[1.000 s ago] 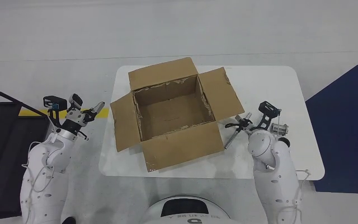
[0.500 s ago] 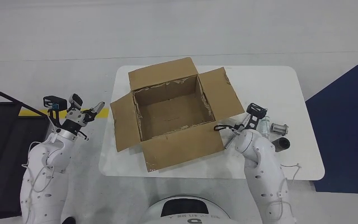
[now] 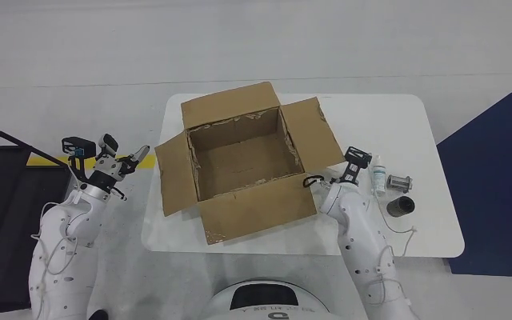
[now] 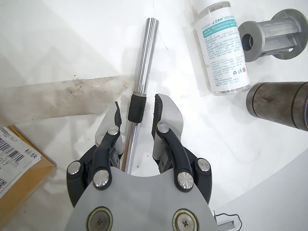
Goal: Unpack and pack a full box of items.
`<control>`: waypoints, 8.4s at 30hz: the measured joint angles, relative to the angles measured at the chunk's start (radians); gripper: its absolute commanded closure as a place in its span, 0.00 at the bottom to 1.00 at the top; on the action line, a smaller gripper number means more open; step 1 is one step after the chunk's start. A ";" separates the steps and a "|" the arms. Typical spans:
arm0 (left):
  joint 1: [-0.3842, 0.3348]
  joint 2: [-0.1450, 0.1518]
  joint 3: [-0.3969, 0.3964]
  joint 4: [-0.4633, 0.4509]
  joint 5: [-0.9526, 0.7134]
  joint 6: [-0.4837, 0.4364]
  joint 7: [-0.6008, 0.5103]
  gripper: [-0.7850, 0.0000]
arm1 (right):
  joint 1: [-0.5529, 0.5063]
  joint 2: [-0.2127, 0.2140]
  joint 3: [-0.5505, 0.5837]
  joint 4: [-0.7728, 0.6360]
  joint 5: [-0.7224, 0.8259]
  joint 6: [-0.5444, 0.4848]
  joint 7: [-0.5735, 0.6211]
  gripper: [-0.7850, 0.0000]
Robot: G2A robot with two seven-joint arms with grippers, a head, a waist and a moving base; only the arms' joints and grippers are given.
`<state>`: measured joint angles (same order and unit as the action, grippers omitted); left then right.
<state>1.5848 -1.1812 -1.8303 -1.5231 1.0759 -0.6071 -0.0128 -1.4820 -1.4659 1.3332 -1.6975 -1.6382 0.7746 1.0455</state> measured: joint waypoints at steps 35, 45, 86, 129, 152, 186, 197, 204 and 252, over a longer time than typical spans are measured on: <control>0.000 0.000 0.000 0.000 0.000 0.000 0.000 0.00 | -0.016 -0.049 0.042 -0.020 0.005 -0.047 -0.046 0.58; 0.000 0.000 0.000 0.000 0.000 0.000 0.000 0.00 | 0.025 -0.062 0.012 0.046 -0.054 -0.024 -0.011 0.62; 0.000 0.000 0.000 0.000 0.000 0.000 0.000 0.00 | -0.094 -0.077 0.277 -0.220 0.259 -0.179 -0.087 1.00; 0.000 0.000 0.000 0.000 0.000 0.000 0.000 0.00 | -0.229 0.018 0.834 -0.332 1.527 -0.692 0.117 1.00; 0.000 0.000 0.000 0.000 0.000 0.000 0.000 0.00 | 0.087 0.048 0.184 -0.410 1.059 -0.282 0.008 1.00; 0.000 0.000 0.000 0.000 0.000 0.000 0.000 0.00 | 0.432 0.034 -0.214 -0.007 0.913 -0.225 0.127 1.00; 0.000 0.000 0.000 0.000 0.000 0.000 0.000 0.00 | 0.466 0.031 -0.226 0.128 1.003 -0.023 0.022 1.00; 0.000 0.000 0.000 0.000 0.000 0.000 0.000 0.00 | 0.545 0.018 -0.350 0.200 1.123 0.176 -0.177 1.00; 0.000 0.000 0.000 0.000 0.000 0.000 0.000 0.00 | -0.157 0.209 0.144 -0.647 0.755 0.070 -0.080 0.00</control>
<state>1.5848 -1.1812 -1.8303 -1.5231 1.0759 -0.6071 -0.0128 -1.6391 -1.2567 1.4771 -2.3444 -0.8833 0.8442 0.9655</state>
